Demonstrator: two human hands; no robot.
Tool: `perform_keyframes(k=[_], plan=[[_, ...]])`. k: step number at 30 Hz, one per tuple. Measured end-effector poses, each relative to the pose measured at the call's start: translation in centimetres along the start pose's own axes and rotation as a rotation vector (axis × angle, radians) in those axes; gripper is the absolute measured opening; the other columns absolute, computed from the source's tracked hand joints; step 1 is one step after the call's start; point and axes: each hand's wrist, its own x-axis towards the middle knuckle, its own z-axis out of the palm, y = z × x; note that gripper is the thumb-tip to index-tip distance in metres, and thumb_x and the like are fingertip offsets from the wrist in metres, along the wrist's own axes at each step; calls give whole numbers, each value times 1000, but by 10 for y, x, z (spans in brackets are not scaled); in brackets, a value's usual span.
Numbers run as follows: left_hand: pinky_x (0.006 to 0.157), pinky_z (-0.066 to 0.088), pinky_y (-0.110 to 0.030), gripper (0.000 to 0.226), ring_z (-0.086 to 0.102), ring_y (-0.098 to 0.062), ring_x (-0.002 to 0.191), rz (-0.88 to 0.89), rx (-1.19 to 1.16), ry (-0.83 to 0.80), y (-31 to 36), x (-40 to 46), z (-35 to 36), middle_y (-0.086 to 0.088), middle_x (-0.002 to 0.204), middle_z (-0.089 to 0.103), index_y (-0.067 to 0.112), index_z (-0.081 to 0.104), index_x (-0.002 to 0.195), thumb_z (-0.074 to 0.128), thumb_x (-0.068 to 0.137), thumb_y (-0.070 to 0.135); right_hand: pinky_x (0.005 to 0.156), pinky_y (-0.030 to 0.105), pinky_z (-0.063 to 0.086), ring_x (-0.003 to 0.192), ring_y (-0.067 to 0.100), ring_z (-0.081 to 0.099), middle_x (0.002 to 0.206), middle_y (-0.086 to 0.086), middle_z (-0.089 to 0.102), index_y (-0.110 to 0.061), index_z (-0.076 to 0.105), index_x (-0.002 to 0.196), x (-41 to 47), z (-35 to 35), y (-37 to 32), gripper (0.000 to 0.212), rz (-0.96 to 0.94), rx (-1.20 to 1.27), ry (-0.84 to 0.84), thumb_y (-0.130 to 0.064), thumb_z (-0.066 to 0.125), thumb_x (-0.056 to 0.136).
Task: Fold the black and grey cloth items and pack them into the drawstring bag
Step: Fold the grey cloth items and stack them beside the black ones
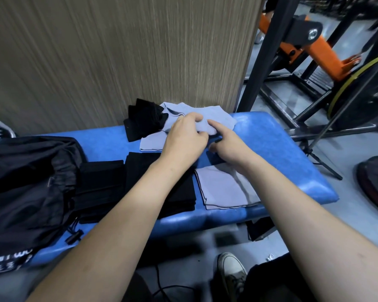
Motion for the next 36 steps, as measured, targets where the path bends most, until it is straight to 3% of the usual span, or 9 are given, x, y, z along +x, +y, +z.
perform_keyframes(k=[5,8,12,17,20,24,28,30,36], plan=[[92,51,-34,48,60,-20,109,43,115,-31,-6,-5,-5,-3,110,69,25,66,125,49,87,0,65,21,43,80,14,56,105,2,61,-29,42,147,1,-15,5,69,113,249,118,8,44,88],[94,49,-37,52,55,-21,113,75,184,-63,-6,-10,-10,1,108,73,32,71,115,45,87,-3,61,29,36,67,21,48,82,6,60,-19,57,130,4,-24,7,58,253,630,161,10,38,84],[88,33,-21,57,47,-16,99,134,334,-55,-4,-17,-17,3,104,69,34,74,107,41,86,-8,50,29,33,54,21,42,82,10,56,0,61,102,9,-36,13,30,267,748,243,1,39,82],[95,23,-21,48,55,-17,96,220,403,-71,-13,-17,-19,14,72,51,36,75,93,48,84,-3,45,25,33,45,19,45,65,7,57,-11,56,96,10,-46,23,14,268,497,332,-13,65,86],[95,26,-24,45,53,-18,100,240,417,-90,-15,-18,-17,10,81,61,36,75,91,48,83,0,45,25,31,46,19,40,73,7,55,-18,55,91,6,-54,26,22,263,362,351,1,58,81],[90,26,-26,38,52,-19,102,235,413,-120,-14,-20,-16,10,88,66,33,74,87,51,83,3,46,26,38,45,24,47,73,6,63,-15,64,86,-4,-74,32,16,232,37,338,-12,48,85],[88,25,-26,30,49,-19,102,307,417,-183,-9,-24,-11,17,85,50,38,73,90,61,85,11,69,34,56,55,26,67,72,5,73,-18,69,83,-20,-95,40,21,234,-432,369,-22,49,86],[88,27,-27,23,49,-19,104,344,404,-208,-5,-28,-8,14,97,56,37,73,92,65,86,16,74,36,57,66,26,67,77,5,73,-19,68,81,-28,-106,43,18,205,-446,439,-25,52,86],[87,35,-31,12,50,-18,97,458,509,-287,-2,-41,-1,11,93,59,33,76,92,70,83,28,41,19,37,47,16,45,60,6,56,-4,70,90,-63,-128,54,16,172,-110,282,4,65,77]])
